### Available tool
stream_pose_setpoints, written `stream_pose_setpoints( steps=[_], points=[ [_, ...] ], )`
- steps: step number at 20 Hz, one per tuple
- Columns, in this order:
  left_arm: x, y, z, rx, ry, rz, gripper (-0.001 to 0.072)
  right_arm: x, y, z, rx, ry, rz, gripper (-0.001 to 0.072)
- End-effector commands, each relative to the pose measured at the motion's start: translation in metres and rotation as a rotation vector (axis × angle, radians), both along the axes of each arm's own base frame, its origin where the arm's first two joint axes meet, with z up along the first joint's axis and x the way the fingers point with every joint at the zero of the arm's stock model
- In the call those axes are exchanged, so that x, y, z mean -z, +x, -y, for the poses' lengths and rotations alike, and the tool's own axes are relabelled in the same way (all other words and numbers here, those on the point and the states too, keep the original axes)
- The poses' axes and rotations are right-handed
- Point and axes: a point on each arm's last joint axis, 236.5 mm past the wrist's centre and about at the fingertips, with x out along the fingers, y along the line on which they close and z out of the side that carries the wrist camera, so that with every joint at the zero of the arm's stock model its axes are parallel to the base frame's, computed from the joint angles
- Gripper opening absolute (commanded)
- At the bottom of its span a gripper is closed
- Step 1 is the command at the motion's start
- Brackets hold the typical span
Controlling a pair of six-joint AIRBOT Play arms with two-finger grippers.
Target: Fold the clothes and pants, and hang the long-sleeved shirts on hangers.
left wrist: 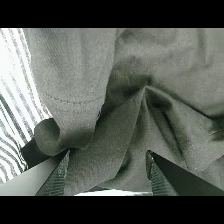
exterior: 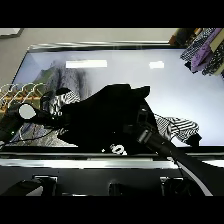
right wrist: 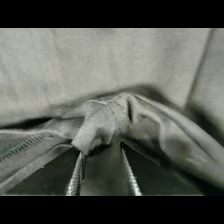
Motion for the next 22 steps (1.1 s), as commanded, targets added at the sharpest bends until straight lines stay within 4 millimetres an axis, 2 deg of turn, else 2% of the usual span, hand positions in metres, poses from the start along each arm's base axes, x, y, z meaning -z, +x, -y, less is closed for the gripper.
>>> stream_pose_setpoints(
  steps=[1, 2, 5, 7, 11, 13, 16, 18, 22],
  points=[
    [0.000, 0.000, 0.000, -0.001, 0.000, 0.001, 0.0549, 0.006, 0.006, -0.011, 0.026, 0.053, 0.011, 0.0295],
    [0.000, 0.000, 0.000, -0.001, 0.000, 0.000, 0.0549, 0.010, 0.006, -0.011, 0.034, 0.053, 0.004, 0.0294],
    [0.000, 0.000, 0.000, -0.001, 0.000, 0.001, 0.0549, 0.012, 0.006, -0.010, 0.033, 0.041, -0.001, 0.0045],
    [0.000, 0.000, 0.000, -0.001, 0.000, 0.001, 0.0549, -0.001, 0.010, -0.006, 0.041, 0.005, -0.003, 0.0044],
    [0.000, 0.000, 0.000, 0.000, 0.000, 0.001, 0.0549, -0.055, 0.011, 0.010, -0.003, -0.103, -0.006, 0.0043],
    [0.000, 0.000, 0.000, 0.019, 0.004, 0.007, 0.0549, -0.079, 0.002, 0.019, -0.023, -0.134, -0.029, 0.0043],
    [-0.002, -0.003, 0.006, 0.069, 0.009, 0.019, 0.0549, -0.096, -0.020, 0.024, -0.031, -0.109, -0.074, 0.0043],
    [-0.003, -0.014, 0.022, 0.126, 0.008, 0.013, 0.0549, -0.098, -0.033, 0.019, -0.036, -0.072, -0.117, 0.0044],
    [-0.004, -0.039, 0.082, 0.228, -0.014, 0.026, 0.0549, -0.094, -0.047, 0.002, -0.036, 0.010, -0.175, 0.0044]
  ],
)
